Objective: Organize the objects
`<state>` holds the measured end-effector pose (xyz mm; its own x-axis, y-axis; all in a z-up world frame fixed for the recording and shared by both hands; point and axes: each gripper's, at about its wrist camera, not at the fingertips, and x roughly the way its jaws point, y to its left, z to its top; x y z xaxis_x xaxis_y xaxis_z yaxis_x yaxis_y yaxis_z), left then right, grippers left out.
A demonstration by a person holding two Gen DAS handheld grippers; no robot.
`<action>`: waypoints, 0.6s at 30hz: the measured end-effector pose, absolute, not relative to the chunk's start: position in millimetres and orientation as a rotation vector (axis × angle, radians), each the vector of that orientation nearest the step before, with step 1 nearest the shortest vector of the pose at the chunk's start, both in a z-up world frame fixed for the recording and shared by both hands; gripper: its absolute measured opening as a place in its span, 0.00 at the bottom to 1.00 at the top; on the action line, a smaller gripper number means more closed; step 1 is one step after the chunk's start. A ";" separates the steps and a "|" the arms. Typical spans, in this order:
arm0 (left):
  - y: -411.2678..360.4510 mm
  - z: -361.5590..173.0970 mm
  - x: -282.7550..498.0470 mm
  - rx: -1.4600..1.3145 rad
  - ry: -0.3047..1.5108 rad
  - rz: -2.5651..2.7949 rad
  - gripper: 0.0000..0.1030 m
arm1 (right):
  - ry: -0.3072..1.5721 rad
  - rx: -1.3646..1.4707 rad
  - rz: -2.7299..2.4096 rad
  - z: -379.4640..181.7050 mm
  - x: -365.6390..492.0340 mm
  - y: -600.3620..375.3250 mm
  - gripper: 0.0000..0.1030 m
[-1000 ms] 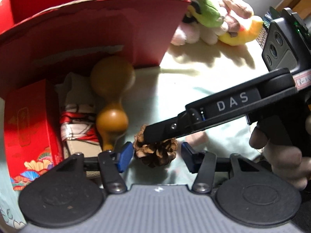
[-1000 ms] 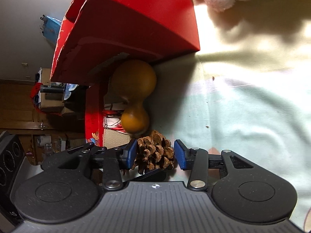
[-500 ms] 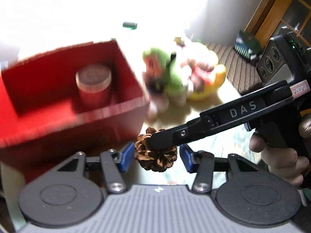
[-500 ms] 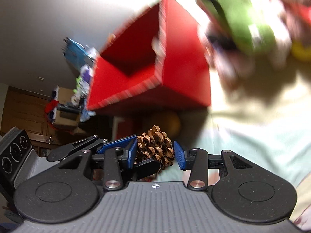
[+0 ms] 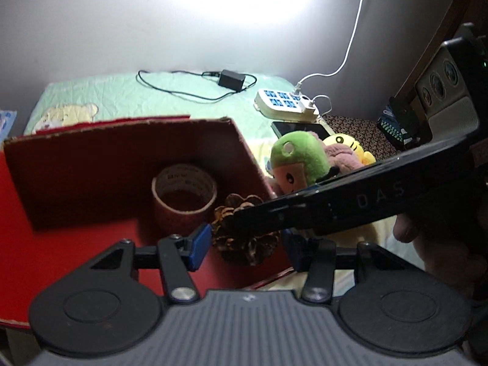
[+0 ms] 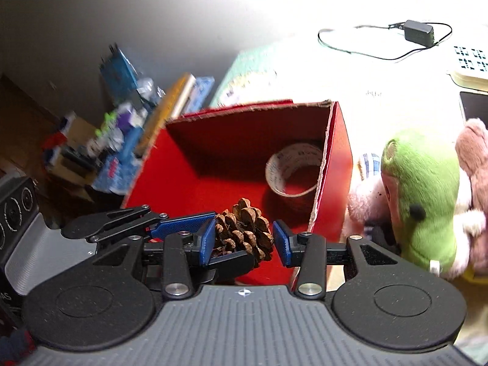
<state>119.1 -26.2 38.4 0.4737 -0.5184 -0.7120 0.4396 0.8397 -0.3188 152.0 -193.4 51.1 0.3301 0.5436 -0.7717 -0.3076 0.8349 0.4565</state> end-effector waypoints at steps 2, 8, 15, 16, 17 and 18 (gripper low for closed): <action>-24.4 24.9 124.0 -0.114 0.936 -0.590 0.49 | 1.135 0.156 0.558 45.2 158.6 -179.2 0.43; -19.9 0.6 136.3 -0.163 0.996 -0.620 0.49 | 1.229 -0.080 0.538 38.3 170.7 -149.9 0.43; -18.9 -16.1 150.0 -0.192 1.053 -0.653 0.49 | 1.344 -0.274 0.508 27.6 185.2 -123.2 0.45; -18.3 -17.3 150.1 -0.192 1.053 -0.653 0.50 | 1.358 -0.286 0.508 26.3 186.7 -120.8 0.44; -18.0 -17.9 150.7 -0.194 1.056 -0.657 0.50 | 1.370 -0.293 0.505 24.3 187.6 -118.7 0.44; -17.8 -18.4 151.8 -0.197 1.062 -0.661 0.50 | 1.381 -0.298 0.504 22.1 188.9 -117.6 0.43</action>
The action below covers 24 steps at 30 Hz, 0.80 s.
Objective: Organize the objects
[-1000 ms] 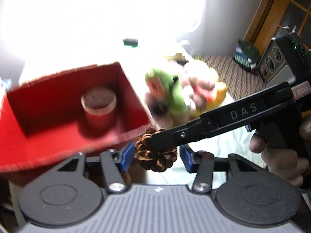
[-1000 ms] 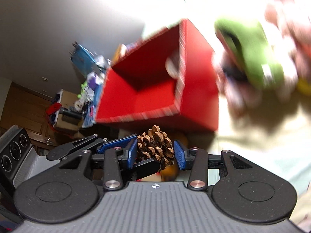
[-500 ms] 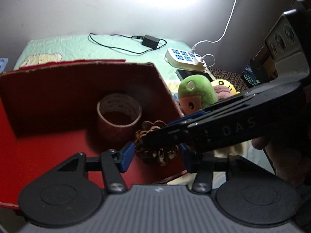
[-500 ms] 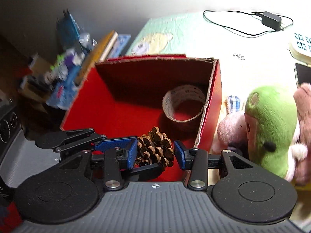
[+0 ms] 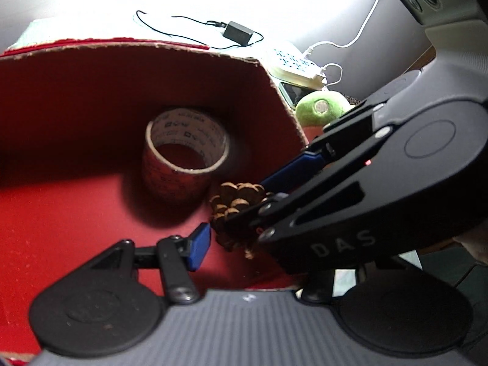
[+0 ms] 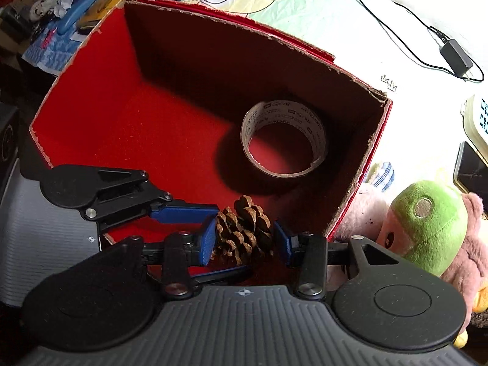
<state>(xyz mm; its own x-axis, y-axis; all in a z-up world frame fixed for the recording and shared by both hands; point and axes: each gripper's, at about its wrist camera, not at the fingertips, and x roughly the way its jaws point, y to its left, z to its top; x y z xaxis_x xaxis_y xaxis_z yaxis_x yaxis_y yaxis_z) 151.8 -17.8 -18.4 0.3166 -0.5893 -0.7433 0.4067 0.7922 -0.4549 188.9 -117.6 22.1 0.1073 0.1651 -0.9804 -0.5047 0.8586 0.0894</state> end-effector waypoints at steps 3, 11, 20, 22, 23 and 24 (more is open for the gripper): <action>-17.0 -22.0 154.4 -0.199 1.074 -0.665 0.51 | 1.395 -0.322 0.501 17.6 190.5 -112.8 0.43; -16.9 -29.2 161.2 -0.204 1.105 -0.675 0.56 | 1.403 -0.353 0.484 10.9 188.0 -107.8 0.43; -18.7 -30.4 163.6 -0.197 1.113 -0.680 0.61 | 1.415 -0.335 0.479 4.9 181.1 -109.4 0.44; -19.4 -31.0 163.7 -0.200 1.115 -0.677 0.63 | 1.415 -0.326 0.481 3.8 178.9 -110.4 0.44; -20.1 -31.2 163.7 -0.201 1.115 -0.675 0.63 | 1.414 -0.323 0.483 3.2 177.7 -111.0 0.44; -20.1 -31.1 163.5 -0.201 1.115 -0.673 0.63 | 1.414 -0.320 0.484 2.5 176.5 -111.4 0.44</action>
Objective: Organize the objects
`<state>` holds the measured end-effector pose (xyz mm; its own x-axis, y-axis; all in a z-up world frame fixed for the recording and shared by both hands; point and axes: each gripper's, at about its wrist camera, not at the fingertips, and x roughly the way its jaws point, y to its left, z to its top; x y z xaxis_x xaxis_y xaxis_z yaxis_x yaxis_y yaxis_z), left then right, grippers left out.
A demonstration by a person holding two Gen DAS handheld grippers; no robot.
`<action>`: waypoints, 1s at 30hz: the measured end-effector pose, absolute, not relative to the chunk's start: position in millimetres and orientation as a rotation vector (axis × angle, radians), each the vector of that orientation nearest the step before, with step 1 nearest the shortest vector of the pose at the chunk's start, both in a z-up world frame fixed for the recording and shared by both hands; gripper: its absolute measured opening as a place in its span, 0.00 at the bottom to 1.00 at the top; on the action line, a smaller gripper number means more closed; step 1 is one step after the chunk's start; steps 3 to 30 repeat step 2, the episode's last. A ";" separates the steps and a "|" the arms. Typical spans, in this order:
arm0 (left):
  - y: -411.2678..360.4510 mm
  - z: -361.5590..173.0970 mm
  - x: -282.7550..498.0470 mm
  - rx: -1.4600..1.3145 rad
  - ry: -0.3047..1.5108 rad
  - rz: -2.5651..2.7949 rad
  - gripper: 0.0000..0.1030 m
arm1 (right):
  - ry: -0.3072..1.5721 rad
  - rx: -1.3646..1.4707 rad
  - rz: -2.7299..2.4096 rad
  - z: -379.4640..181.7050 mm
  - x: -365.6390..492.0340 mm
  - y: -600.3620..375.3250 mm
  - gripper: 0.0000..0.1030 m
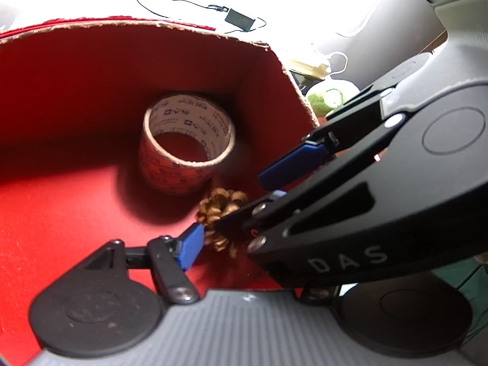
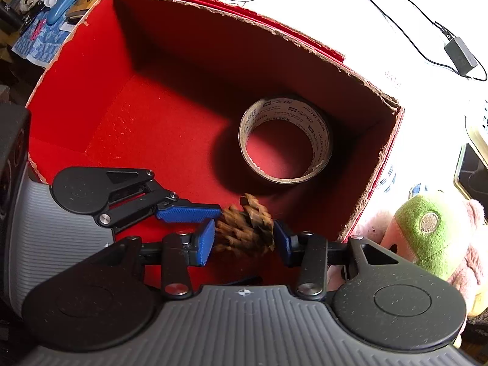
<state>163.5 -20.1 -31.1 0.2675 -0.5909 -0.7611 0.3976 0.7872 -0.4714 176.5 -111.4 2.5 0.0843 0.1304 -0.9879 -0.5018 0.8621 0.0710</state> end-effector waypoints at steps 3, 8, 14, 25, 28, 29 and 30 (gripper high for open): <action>-18.8 -29.2 161.3 -0.201 1.115 -0.669 0.64 | 1.412 -0.314 0.481 1.4 173.6 -112.3 0.45; -18.8 -29.2 161.3 -0.201 1.115 -0.669 0.64 | 1.412 -0.314 0.481 1.4 173.6 -112.3 0.45; -18.8 -29.2 161.3 -0.201 1.115 -0.669 0.64 | 1.412 -0.314 0.481 1.4 173.6 -112.3 0.45; -18.8 -29.2 161.3 -0.201 1.115 -0.669 0.64 | 1.412 -0.314 0.481 1.4 173.6 -112.3 0.45; -18.8 -29.2 161.3 -0.201 1.115 -0.669 0.64 | 1.412 -0.314 0.481 1.4 173.6 -112.3 0.45; -18.8 -29.2 161.3 -0.201 1.115 -0.669 0.64 | 1.412 -0.314 0.481 1.4 173.6 -112.3 0.45; -18.8 -29.2 161.3 -0.201 1.115 -0.669 0.64 | 1.412 -0.314 0.481 1.4 173.6 -112.3 0.45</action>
